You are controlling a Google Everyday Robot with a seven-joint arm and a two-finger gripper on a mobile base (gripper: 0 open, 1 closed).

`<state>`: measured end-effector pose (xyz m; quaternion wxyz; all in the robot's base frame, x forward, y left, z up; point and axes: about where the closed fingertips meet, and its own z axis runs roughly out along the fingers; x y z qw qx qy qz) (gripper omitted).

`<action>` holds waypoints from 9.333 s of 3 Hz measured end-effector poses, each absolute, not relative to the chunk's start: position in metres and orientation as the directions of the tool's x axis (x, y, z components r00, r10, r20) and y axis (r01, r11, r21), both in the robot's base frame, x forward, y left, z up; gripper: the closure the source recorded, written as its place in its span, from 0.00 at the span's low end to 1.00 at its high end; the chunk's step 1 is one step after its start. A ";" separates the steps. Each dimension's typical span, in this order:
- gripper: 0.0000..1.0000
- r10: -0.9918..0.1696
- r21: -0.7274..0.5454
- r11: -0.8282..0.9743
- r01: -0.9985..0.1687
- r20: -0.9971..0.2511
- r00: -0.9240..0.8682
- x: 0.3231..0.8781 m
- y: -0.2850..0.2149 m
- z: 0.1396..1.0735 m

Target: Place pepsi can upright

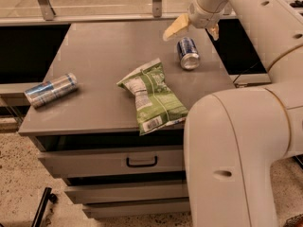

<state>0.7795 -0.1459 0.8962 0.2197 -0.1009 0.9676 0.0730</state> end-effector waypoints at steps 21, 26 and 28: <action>0.88 -0.319 -0.045 0.947 -0.319 -0.265 -0.910 0.786 -0.128 0.855; 1.00 -0.309 0.313 0.659 -0.684 -0.716 -0.626 0.728 -0.151 0.970; 1.00 -0.322 0.306 0.642 -0.703 -0.724 -0.610 0.730 -0.145 0.966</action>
Offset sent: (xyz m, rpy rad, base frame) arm 0.0013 0.0113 -0.0205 -0.0446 0.0034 0.0989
